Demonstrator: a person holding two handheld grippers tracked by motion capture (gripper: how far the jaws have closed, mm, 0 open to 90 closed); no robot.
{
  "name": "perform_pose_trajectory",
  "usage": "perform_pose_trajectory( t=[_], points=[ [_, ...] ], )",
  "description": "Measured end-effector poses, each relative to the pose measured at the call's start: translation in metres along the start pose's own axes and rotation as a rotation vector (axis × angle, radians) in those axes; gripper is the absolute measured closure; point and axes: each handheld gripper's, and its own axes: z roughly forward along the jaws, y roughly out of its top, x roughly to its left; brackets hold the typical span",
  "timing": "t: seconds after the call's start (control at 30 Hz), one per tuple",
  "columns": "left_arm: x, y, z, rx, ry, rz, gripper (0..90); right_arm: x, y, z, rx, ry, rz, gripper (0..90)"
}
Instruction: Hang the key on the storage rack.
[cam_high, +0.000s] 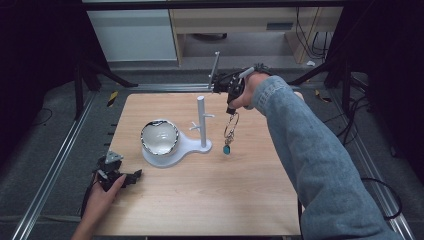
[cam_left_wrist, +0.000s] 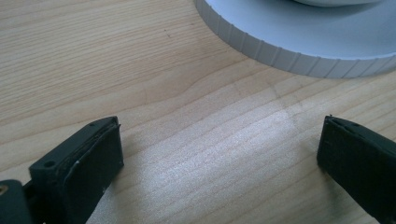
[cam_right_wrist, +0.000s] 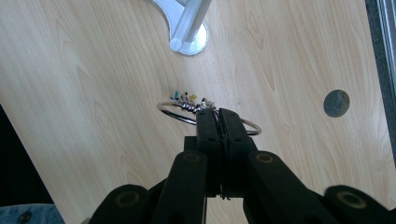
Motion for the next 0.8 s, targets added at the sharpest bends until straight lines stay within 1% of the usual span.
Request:
perform_pose_trajectory(
  t=[0.43,0.6,0.8],
  points=[
    [0.000,0.000,0.000,0.000,0.000,0.000,0.0,0.002,0.009,-0.010,-0.004,-0.010,-0.016,88.4],
    [0.000,0.000,0.000,0.000,0.000,0.000,0.0,0.004,0.014,-0.019,-0.011,-0.017,-0.023,88.5],
    [0.000,0.000,0.000,-0.001,0.001,-0.001,0.0,0.006,0.020,-0.021,-0.018,-0.018,-0.032,88.4]
  ],
)
